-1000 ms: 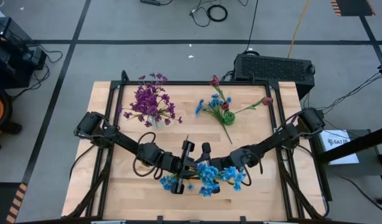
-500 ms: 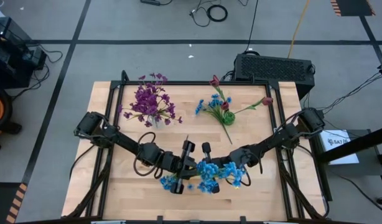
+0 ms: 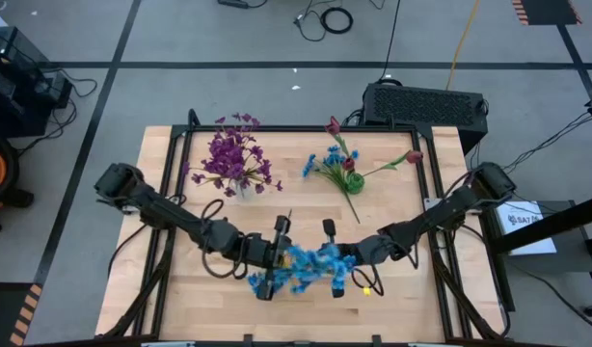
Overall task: Sort flowers into vase by color
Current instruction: Put the middle right blue flowers into the yellow vase
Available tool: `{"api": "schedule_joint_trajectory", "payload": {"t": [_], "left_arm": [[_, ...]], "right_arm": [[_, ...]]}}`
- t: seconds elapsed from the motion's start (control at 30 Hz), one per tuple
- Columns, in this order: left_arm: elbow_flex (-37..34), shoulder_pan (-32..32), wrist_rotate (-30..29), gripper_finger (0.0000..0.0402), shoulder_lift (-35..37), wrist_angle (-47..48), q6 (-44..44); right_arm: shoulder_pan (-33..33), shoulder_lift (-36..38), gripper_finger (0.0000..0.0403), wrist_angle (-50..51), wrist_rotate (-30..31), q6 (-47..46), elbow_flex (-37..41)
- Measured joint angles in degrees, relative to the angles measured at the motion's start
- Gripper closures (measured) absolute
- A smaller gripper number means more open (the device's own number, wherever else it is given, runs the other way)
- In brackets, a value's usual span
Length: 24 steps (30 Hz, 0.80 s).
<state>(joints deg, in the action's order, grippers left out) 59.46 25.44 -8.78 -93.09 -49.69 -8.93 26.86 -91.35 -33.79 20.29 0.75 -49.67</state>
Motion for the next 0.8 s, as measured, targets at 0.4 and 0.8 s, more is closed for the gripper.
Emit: {"api": "schedule_joint_trajectory", "payload": {"t": [0.4,0.8], "left_arm": [[0.00,3.90,-13.70,0.0205,3.35,7.30,-0.35],[1.68,3.97,-19.36,0.0144,3.37,14.80,-0.42]], "right_arm": [[0.24,5.32,0.0401,19.04,1.21,-11.07,-1.28],[0.26,5.36,0.0401,33.61,2.74,-15.46,-7.38]]}}
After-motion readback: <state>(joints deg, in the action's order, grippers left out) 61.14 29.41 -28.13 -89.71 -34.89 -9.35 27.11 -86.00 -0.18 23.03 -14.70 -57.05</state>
